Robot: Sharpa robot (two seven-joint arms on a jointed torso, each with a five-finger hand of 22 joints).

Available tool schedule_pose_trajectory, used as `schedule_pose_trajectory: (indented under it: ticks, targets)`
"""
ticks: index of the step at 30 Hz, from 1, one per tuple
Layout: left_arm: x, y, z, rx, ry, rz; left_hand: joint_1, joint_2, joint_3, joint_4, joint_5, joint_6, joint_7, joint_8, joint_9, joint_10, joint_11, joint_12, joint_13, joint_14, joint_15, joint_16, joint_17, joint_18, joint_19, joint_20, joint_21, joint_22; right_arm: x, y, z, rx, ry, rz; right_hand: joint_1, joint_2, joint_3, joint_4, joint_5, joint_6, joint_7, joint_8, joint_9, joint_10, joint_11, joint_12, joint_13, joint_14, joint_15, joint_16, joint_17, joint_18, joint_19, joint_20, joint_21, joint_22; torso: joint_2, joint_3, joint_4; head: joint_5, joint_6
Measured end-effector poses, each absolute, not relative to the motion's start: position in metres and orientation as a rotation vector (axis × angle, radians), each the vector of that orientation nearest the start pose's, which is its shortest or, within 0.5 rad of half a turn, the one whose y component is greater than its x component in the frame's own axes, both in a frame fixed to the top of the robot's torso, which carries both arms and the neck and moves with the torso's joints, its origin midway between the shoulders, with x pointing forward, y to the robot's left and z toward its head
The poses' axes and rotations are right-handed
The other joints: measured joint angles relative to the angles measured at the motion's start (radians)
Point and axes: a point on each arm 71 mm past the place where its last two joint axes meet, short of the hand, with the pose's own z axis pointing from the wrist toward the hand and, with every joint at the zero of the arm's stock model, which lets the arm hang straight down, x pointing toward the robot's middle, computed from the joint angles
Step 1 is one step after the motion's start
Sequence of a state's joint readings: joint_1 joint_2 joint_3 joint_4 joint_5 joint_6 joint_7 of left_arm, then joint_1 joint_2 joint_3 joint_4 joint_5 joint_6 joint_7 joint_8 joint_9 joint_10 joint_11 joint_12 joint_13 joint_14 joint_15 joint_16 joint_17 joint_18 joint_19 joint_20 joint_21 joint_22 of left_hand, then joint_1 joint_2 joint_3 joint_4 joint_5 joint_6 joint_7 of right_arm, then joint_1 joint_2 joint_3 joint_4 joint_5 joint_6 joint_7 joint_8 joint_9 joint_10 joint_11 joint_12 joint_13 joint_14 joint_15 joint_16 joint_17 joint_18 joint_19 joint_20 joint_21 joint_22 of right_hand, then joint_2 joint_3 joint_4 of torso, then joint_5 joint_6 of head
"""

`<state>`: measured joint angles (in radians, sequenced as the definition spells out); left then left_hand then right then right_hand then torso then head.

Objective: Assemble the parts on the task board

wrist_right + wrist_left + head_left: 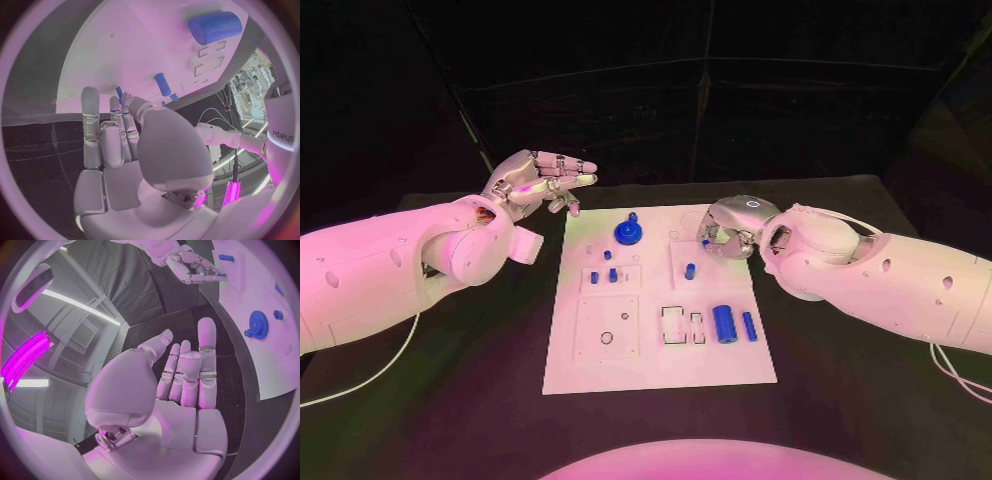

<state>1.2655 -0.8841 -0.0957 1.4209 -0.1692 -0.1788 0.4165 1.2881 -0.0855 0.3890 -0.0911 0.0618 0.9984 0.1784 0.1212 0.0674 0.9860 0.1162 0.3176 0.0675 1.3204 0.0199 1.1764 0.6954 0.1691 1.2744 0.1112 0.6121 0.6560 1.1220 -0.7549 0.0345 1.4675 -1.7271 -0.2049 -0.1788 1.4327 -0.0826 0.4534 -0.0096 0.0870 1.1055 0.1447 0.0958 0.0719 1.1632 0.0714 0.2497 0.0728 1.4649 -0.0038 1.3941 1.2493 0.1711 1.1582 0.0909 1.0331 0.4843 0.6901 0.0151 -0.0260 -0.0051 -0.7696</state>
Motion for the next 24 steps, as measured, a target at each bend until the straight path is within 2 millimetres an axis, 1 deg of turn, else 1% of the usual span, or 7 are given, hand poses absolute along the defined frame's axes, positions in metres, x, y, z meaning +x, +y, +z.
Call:
schedule_pose_trajectory:
  ticks: [7,10,12,17,20,23,24]
  targets:
    - [0.507,0.254,-0.167,-0.875,1.466,-1.491,0.0,0.0,-0.006,0.0,0.0,-0.004,0.003,0.0,-0.001,-0.004,-0.004,0.0,0.0,0.0,0.0,0.0,-0.002,0.0,0.0,0.0,0.0,-0.001,0.481,-0.174,-0.197,-0.349,1.662,0.521,0.0,0.0,0.0,0.0,0.0,0.002,0.002,0.0,0.0,0.0,0.0,0.0,0.0,0.0,0.0,0.0,0.001,0.0,0.0,0.0,0.0,0.001,0.0,0.0,0.0,0.0,0.001]
    - [0.508,0.255,-0.167,-0.876,1.465,-1.489,0.0,0.0,-0.005,0.0,0.0,-0.004,0.003,0.0,-0.001,-0.007,0.0,0.0,0.0,0.0,0.0,0.0,-0.002,0.0,0.0,0.0,0.0,-0.001,0.473,-0.175,-0.192,-0.341,1.654,0.547,0.0,0.0,0.002,-0.002,0.0,0.002,0.002,0.0,-0.001,0.0,0.0,0.0,0.0,0.0,0.0,0.0,0.001,0.0,0.0,0.0,0.0,0.001,0.0,-0.0006,0.0,0.0,0.001]
    - [0.508,0.255,-0.167,-0.876,1.464,-1.487,0.0,0.0,-0.005,0.0,0.0,-0.004,0.003,0.0,-0.001,-0.007,0.0,0.0,0.0,0.0,0.0,0.0,-0.002,0.0,0.0,0.0,0.0,-0.001,0.468,-0.174,-0.188,-0.332,1.649,0.573,0.0,0.0,0.008,-0.002,0.0,0.002,0.002,0.0,-0.001,0.0,0.0,-0.006,-0.001,0.0,0.0,0.0,0.001,0.0,0.0,0.0,0.0,0.0,-0.001,-0.0007,-0.0004,0.003,0.001]
    - [0.508,0.255,-0.167,-0.877,1.462,-1.484,0.0,0.0,-0.005,0.0,0.0,-0.003,0.003,0.0,-0.001,-0.007,0.0,0.0,0.0,-0.004,0.004,0.0,-0.002,0.0,0.0,0.0,0.0,-0.001,0.453,-0.16,-0.173,-0.306,1.619,0.685,0.0,0.0,0.011,-0.006,0.0,0.002,0.002,0.0,-0.001,0.0,0.0,-0.006,-0.002,0.0,0.0,0.006,0.004,0.0,0.0,0.0,0.004,0.0,-0.002,-0.0008,-0.0009,0.007,0.006]
    - [0.509,0.254,-0.167,-0.876,1.461,-1.483,0.0,0.0,-0.005,0.0,0.0,-0.007,0.007,0.0,-0.001,-0.007,0.0,0.0,0.0,-0.004,0.004,0.0,-0.002,0.0,0.0,0.0,0.0,-0.001,0.446,-0.151,-0.167,-0.298,1.603,0.745,0.0,0.0,0.011,-0.006,0.0,0.002,0.002,0.0,-0.001,0.0,0.0,-0.006,-0.002,0.0,0.0,0.006,0.007,0.0,0.0,0.0,0.004,0.0,-0.002,-0.0011,0.0004,0.01,0.008]
    - [0.509,0.254,-0.167,-0.876,1.459,-1.483,0.0,0.0,-0.005,0.0,0.0,-0.007,0.007,0.0,-0.001,-0.007,0.0,0.0,0.0,-0.003,0.004,0.0,-0.002,0.0,0.0,0.0,0.0,-0.001,0.441,-0.141,-0.163,-0.292,1.589,0.8,0.0,0.0,0.011,-0.006,0.0,0.002,0.002,0.0,-0.001,0.0,0.0,-0.006,-0.002,0.0,0.0,0.006,0.009,0.0,0.0,0.0,0.004,0.002,-0.001,-0.0012,0.0026,0.017,0.01]
    - [0.509,0.254,-0.167,-0.876,1.459,-1.482,0.0,0.0,-0.005,0.0,0.0,-0.007,0.007,0.0,-0.001,-0.007,0.0,0.0,0.0,-0.004,0.003,0.0,-0.002,0.0,0.0,0.0,0.0,-0.001,0.439,-0.138,-0.162,-0.291,1.585,0.816,0.0,0.0,0.011,-0.006,0.0,0.002,0.002,0.0,-0.001,0.0,0.0,-0.006,-0.002,0.0,0.0,0.006,0.009,0.0,0.0,0.0,0.004,0.002,-0.001,-0.0013,0.0031,0.022,0.01]
